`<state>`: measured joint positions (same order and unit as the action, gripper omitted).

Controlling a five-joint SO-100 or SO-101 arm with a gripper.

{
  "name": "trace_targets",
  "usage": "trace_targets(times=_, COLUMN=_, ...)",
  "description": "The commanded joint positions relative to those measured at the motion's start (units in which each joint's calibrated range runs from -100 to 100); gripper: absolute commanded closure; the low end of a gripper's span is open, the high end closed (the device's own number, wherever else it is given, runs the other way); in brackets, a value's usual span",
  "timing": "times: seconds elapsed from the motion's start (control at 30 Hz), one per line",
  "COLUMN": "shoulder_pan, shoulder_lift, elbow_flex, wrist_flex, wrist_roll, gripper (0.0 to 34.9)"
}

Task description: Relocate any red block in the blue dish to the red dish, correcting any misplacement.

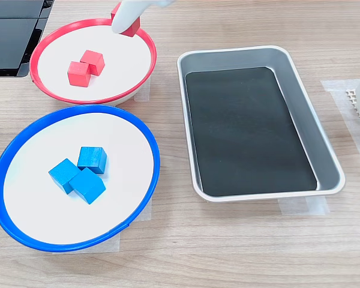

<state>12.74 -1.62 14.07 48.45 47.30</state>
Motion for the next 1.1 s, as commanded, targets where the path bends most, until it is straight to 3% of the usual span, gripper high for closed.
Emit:
trace_targets(times=0.0, shoulder_pan=2.17, shoulder_lift=1.83, elbow_flex=-0.55, wrist_flex=-2.27, wrist_roll=0.44, gripper=34.6)
trace_targets(times=0.83, shoulder_pan=-0.93, shoulder_lift=27.50, elbow_flex=-20.21, wrist_flex=-5.07, wrist_roll=-0.29, gripper=34.6)
trace_targets(times=0.93, shoulder_pan=-1.12, shoulder_lift=28.02, elbow_flex=-20.57, wrist_flex=-4.99, wrist_roll=-0.29, gripper=33.7)
trace_targets(times=1.07, shoulder_pan=-0.84, shoulder_lift=28.53, elbow_flex=-21.12, wrist_flex=-4.74, wrist_roll=-0.29, gripper=30.1)
